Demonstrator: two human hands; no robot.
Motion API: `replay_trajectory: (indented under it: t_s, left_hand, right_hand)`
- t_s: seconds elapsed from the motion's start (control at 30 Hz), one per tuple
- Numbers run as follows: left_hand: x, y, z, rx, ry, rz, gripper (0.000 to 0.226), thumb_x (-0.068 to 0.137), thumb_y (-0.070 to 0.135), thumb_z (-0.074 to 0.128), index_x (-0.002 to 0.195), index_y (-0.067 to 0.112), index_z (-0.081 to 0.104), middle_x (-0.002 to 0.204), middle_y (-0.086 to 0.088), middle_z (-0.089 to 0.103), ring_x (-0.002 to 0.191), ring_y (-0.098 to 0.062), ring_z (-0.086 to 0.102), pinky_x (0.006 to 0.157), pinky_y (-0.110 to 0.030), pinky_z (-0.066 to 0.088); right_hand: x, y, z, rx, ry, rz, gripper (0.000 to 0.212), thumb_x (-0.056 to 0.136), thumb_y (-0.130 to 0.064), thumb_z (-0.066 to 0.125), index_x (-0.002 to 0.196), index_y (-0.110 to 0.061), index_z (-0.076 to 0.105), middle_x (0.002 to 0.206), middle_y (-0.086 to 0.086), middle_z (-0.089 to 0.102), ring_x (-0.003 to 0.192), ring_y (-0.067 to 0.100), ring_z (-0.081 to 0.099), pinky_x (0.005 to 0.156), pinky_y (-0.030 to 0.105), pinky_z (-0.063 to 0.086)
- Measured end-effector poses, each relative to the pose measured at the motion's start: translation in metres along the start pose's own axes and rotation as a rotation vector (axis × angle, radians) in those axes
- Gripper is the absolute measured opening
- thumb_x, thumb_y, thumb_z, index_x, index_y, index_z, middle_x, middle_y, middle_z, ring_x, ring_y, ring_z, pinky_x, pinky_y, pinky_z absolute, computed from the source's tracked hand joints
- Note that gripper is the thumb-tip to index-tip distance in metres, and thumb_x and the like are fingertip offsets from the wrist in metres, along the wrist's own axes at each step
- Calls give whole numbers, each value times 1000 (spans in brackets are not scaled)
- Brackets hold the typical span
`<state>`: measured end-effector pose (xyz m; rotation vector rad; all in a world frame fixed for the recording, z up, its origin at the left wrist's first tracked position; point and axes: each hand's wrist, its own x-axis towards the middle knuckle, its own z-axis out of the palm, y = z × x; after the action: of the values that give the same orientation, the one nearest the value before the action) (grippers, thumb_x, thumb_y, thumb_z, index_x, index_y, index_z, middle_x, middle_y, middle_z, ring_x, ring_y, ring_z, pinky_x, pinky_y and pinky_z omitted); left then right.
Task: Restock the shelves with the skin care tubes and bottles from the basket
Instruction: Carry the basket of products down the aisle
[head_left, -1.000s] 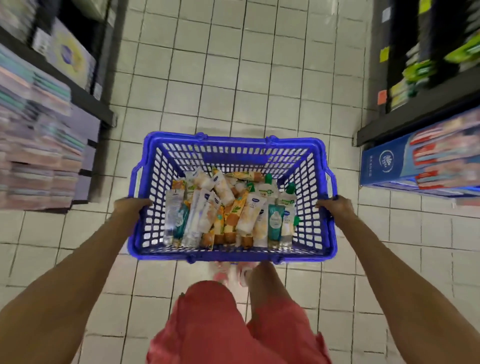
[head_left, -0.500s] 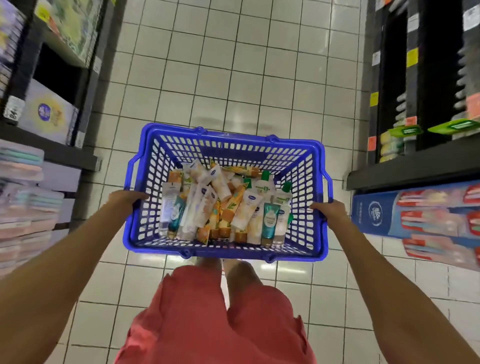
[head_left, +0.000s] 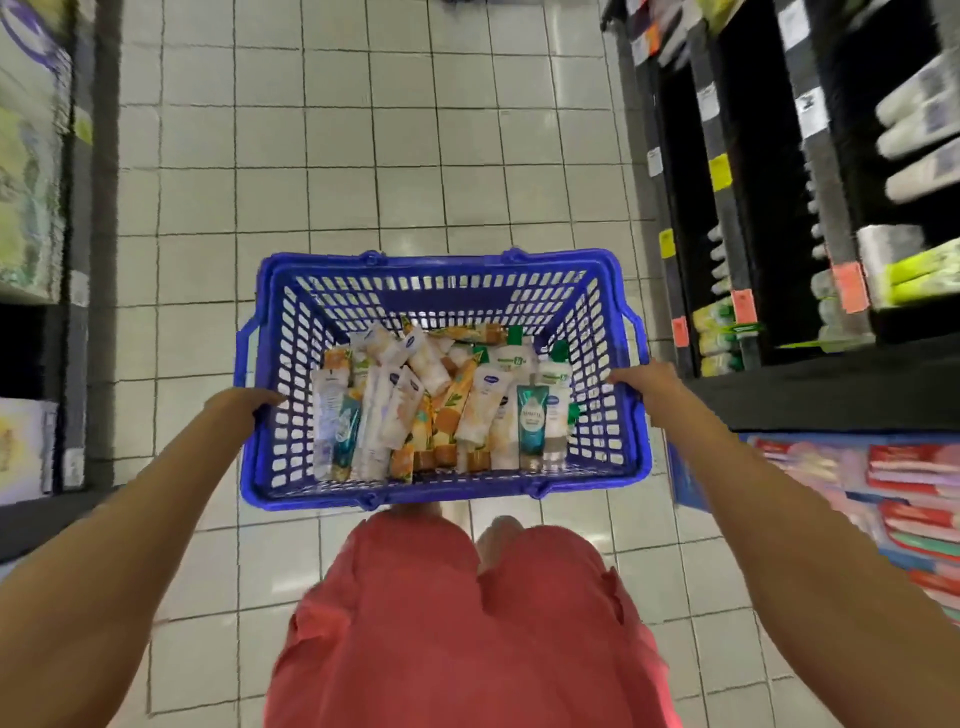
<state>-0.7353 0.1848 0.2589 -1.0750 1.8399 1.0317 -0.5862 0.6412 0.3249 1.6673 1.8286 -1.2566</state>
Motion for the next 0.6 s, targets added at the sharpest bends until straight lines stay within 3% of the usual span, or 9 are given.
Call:
replay_trajectory:
  t_s: [0.13, 0.2, 0.27, 0.33, 0.43, 0.6]
  left_hand:
    - [34, 85, 9, 60, -29, -11, 37, 78, 4, 66, 113, 4, 54, 93, -19, 56, 73, -31, 53, 96, -43, 44]
    - [41, 129, 13, 55, -25, -25, 35, 77, 3, 67, 109, 7, 54, 78, -17, 60, 61, -26, 54, 88, -43, 50]
    - [43, 173, 20, 43, -24, -25, 35, 77, 3, 66, 109, 8, 53, 92, -16, 62, 73, -31, 58, 84, -44, 48]
    - [43, 218, 32, 27, -6, -29, 35, 78, 0, 65, 109, 7, 52, 108, -16, 55, 95, -29, 53, 93, -49, 44]
    - [49, 282, 55, -3, 19, -44, 34, 79, -1, 64, 110, 2, 51, 110, -15, 53, 98, -29, 52, 100, -50, 41]
    - [64, 373, 86, -60, 106, -74, 56, 74, 1, 69, 126, -4, 48, 125, -21, 56, 113, -35, 56, 97, -53, 44]
  right_hand:
    - [34, -68, -2, -29, 10, 8, 41, 75, -10, 72, 109, 7, 56, 78, 14, 62, 61, 23, 57, 56, 32, 49]
    - [50, -95, -3, 2, -21, 32, 43, 75, -8, 72, 112, 7, 55, 95, 21, 66, 72, 28, 60, 69, 36, 53]
    - [70, -124, -5, 62, -41, 45, 47, 74, -4, 72, 115, 8, 54, 111, 25, 63, 89, 32, 62, 84, 42, 53]
    - [92, -158, -10, 99, -53, 47, 49, 73, -3, 73, 116, 6, 52, 115, 24, 61, 100, 37, 62, 89, 48, 51]
    - [136, -213, -18, 119, -74, 53, 51, 72, -2, 73, 117, 5, 53, 115, 24, 62, 101, 38, 62, 89, 49, 51]
    - [213, -325, -36, 89, -114, 14, 47, 71, -3, 73, 113, 5, 55, 110, 24, 64, 95, 36, 64, 85, 48, 53]
